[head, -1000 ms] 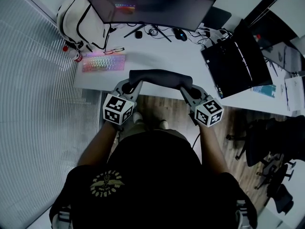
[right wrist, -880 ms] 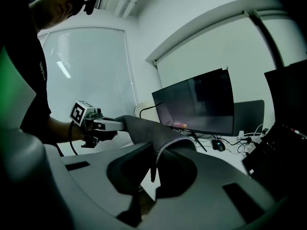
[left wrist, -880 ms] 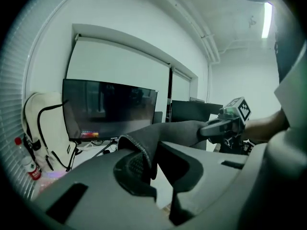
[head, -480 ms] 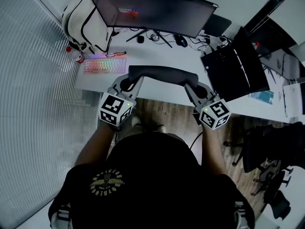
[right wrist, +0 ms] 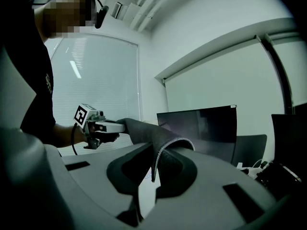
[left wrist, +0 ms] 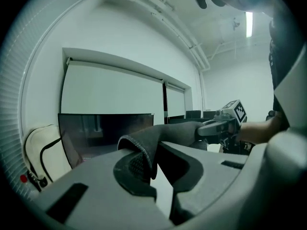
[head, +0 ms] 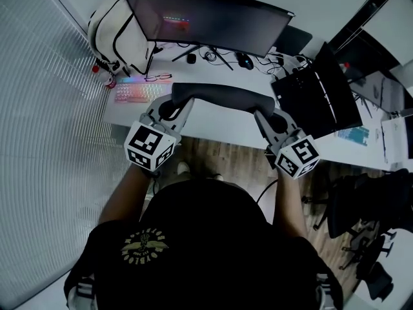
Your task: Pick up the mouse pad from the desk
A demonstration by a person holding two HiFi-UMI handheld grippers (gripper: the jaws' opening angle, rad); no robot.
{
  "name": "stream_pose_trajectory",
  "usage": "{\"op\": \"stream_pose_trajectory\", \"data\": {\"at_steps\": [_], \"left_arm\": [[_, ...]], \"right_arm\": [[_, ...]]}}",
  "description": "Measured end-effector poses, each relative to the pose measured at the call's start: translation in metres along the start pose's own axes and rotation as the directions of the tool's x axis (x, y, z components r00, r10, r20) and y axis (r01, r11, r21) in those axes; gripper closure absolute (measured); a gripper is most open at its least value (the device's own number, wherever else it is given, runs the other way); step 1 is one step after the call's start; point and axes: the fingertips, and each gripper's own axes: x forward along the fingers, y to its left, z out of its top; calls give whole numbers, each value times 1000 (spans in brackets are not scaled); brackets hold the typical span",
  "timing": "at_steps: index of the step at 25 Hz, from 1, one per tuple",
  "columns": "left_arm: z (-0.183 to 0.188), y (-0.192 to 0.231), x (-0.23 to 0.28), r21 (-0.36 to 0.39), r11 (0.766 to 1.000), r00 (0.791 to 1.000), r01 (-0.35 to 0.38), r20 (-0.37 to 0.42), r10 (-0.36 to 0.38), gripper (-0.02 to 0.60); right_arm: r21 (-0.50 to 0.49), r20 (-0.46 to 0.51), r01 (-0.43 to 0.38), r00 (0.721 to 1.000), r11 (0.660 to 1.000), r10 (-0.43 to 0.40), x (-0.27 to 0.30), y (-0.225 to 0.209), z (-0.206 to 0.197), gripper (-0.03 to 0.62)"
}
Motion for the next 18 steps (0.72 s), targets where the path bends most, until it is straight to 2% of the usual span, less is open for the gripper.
{"op": "stream_pose_trajectory", "data": {"at_steps": [18], "left_arm": [[67,11,-21,81,997,997,-6,73,0,560]], "right_arm": [[-66,99,-10,995,998,16,2,11,67,580]]}}
